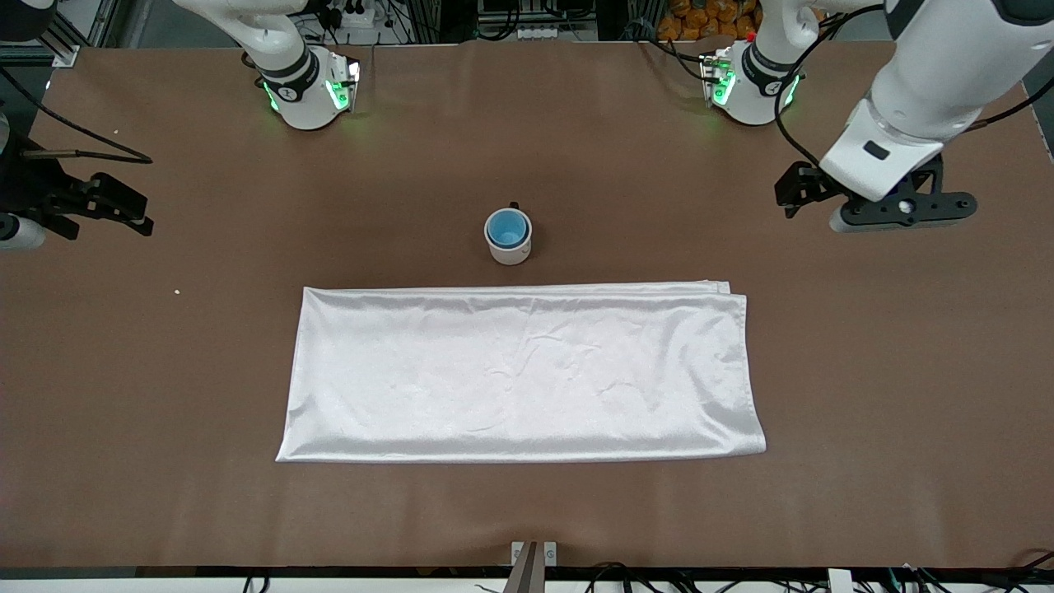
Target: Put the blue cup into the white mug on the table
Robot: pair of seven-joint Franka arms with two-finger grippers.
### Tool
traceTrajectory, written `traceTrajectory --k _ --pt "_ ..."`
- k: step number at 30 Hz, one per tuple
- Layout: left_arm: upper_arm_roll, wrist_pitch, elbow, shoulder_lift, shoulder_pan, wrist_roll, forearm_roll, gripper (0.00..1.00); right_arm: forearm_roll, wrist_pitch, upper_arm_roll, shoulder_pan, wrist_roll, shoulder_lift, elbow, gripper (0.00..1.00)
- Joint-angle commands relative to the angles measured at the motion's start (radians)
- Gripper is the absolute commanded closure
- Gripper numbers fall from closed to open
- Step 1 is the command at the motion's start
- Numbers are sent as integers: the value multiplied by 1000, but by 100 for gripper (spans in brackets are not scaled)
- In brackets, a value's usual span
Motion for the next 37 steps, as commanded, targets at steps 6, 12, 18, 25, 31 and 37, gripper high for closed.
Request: traceTrajectory --k 6,12,18,25,31,37 --pt "67 93 -31 -27 -2 35 -64 0 15 -17 10 -13 14 -7 13 0" --pt "90 127 -26 -14 -2 162 -72 0 15 -17 8 -14 11 -7 21 0" --pt "115 129 -6 1 -2 228 -100 0 15 -17 8 -14 10 -7 21 0" --pt "115 129 3 10 -2 228 -103 0 13 -17 8 -14 10 -5 19 0" --pt "115 129 6 12 -4 228 -103 0 13 -17 8 -14 10 -5 21 0" --pt "115 129 4 12 -4 228 -103 0 13 -17 8 -14 10 -5 19 0"
